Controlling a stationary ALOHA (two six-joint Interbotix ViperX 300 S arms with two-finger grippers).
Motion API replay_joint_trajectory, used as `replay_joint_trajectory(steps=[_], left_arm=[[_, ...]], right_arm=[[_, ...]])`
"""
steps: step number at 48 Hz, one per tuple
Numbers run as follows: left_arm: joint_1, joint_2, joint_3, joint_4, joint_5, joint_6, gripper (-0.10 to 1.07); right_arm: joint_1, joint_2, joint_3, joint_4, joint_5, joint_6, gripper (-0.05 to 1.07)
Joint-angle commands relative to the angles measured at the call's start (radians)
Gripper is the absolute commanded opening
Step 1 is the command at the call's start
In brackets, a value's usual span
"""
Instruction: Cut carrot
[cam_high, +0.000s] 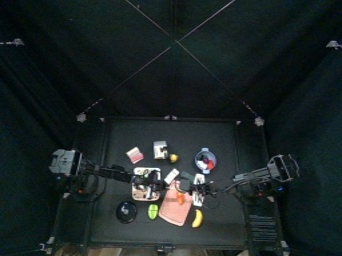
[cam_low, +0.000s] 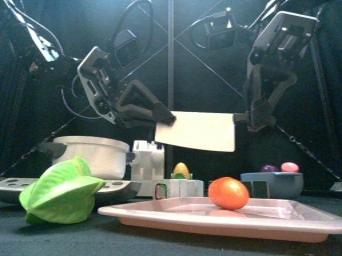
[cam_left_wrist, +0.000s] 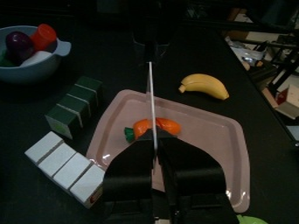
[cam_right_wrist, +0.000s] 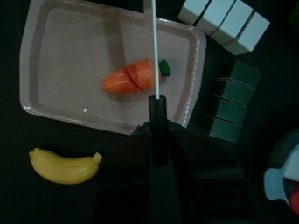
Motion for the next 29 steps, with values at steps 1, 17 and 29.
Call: replay_joint_trajectory(steps=[1, 17, 29], left_arm=[[-0.003, -0.006, -0.021, -0.005, -0.005, -0.005, 0.38], [-0.063, 0.017, -0.029, -0.046, -0.005, -0.008, 0.37], [-0.107, 0.051, -0.038, -0.137, -0.005, -0.003, 0.37]], right_arm=[[0.002, -0.015, -0.009, -0.002, -0.003, -0.002, 0.47], [0.04, 0.023, 0.015, -0.002, 0.002, -0.006, 0.47], [0.044, 0.049, 0.023, -0.002, 0.035, -0.011, 0.47]])
